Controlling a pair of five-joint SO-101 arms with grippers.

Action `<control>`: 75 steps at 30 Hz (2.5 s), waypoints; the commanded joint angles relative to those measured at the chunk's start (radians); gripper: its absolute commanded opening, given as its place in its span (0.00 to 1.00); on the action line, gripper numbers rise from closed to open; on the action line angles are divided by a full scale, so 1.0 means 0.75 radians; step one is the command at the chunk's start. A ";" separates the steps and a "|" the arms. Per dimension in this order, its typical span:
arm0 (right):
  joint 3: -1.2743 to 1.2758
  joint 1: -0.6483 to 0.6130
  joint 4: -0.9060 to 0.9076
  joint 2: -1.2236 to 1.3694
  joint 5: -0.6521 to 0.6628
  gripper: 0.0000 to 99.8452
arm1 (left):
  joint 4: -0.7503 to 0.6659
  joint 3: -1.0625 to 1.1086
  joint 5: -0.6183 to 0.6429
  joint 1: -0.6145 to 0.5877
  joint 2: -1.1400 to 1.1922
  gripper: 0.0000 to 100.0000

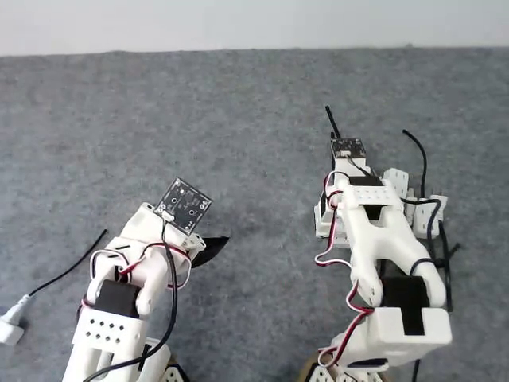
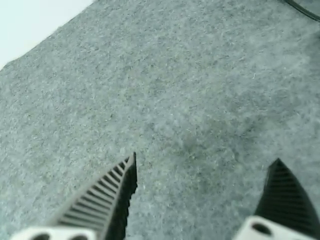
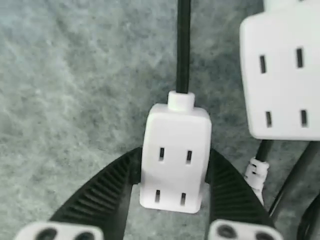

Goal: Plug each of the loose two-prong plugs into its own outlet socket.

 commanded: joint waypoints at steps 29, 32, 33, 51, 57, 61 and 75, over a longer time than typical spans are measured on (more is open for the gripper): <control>-0.051 -0.024 0.017 -0.064 0.020 0.01 | -0.082 0.013 0.027 0.002 -0.018 0.39; -0.061 -0.060 0.071 -0.163 0.016 0.01 | -0.082 0.013 0.027 0.000 -0.018 0.39; -0.061 -0.081 0.091 -0.204 0.016 0.01 | -0.082 0.013 0.027 0.000 -0.018 0.39; -0.145 -0.705 0.089 -0.257 -0.020 0.01 | -0.078 -0.024 0.084 -0.110 -0.029 0.39; -0.258 -0.772 0.046 -0.066 -0.014 0.01 | -0.084 -0.026 0.084 -0.155 -0.029 0.39; -0.336 -0.770 0.054 0.066 -0.012 0.01 | -0.108 -0.044 0.086 -0.225 -0.029 0.39; -0.563 -0.772 0.267 0.249 -0.012 0.28 | -0.108 -0.046 0.139 -0.231 -0.029 0.39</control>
